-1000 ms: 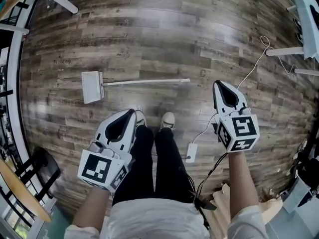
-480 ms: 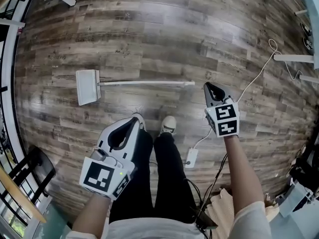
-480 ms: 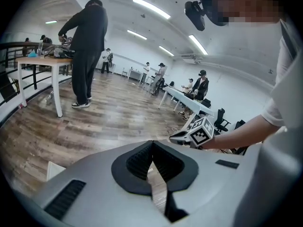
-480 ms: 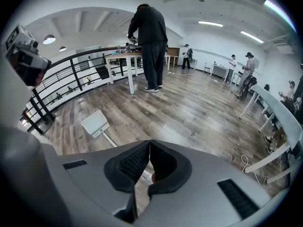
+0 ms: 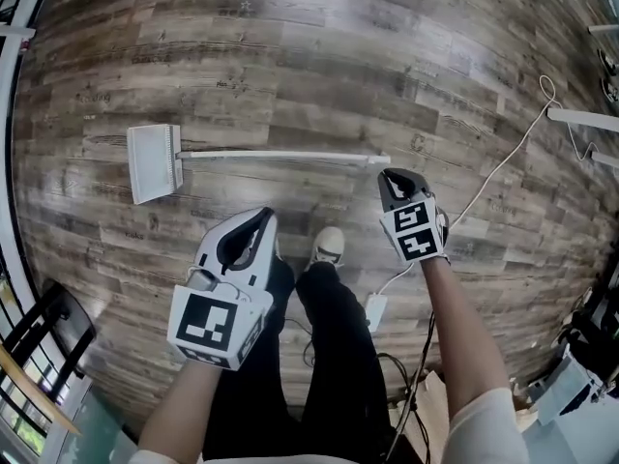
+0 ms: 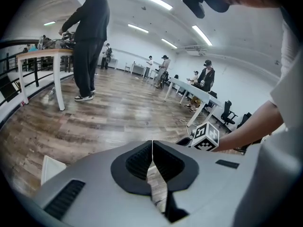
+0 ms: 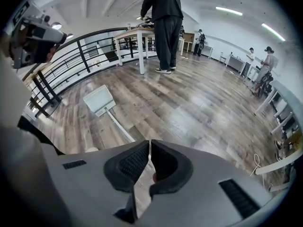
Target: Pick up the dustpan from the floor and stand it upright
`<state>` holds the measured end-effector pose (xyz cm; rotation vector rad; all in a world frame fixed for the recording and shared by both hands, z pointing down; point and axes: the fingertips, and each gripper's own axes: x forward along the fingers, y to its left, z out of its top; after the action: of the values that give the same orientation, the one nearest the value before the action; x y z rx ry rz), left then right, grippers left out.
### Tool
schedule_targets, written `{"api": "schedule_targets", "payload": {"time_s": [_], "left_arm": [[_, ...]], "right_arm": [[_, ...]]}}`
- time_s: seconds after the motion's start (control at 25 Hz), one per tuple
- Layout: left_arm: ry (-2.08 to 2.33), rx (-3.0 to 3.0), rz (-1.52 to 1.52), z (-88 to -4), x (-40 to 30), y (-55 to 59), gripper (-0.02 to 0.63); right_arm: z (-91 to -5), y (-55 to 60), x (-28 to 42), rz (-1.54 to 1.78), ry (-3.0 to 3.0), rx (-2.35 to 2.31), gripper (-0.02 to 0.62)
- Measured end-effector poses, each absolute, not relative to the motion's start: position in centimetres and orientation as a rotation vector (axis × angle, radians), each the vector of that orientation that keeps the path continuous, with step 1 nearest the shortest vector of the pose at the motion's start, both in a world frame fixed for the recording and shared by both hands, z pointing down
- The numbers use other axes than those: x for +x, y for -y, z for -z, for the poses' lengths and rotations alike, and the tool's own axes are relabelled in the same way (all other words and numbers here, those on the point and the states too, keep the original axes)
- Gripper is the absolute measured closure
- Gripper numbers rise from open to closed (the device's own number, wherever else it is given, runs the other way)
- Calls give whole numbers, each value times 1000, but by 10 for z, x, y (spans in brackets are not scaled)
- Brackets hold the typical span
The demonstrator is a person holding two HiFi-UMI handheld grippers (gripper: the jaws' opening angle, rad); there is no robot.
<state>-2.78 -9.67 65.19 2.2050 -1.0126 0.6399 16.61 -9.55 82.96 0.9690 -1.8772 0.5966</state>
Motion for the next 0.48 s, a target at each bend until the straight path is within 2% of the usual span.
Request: {"api": "schedule_targets", "payload": {"time_s": [0.2,0.28,0.48], "left_arm": [[976,2201,-673,-712,-22,107,583],[968,2197,-670,-727,-22,108,583],[950,2198,-656,-761,-22,107,583]], "right_arm": [[-888,88,165,-575,1829,889,565],[-909,89,166,-548,1814,853,527],[-963,91,169,-502,1777,772,497]]}}
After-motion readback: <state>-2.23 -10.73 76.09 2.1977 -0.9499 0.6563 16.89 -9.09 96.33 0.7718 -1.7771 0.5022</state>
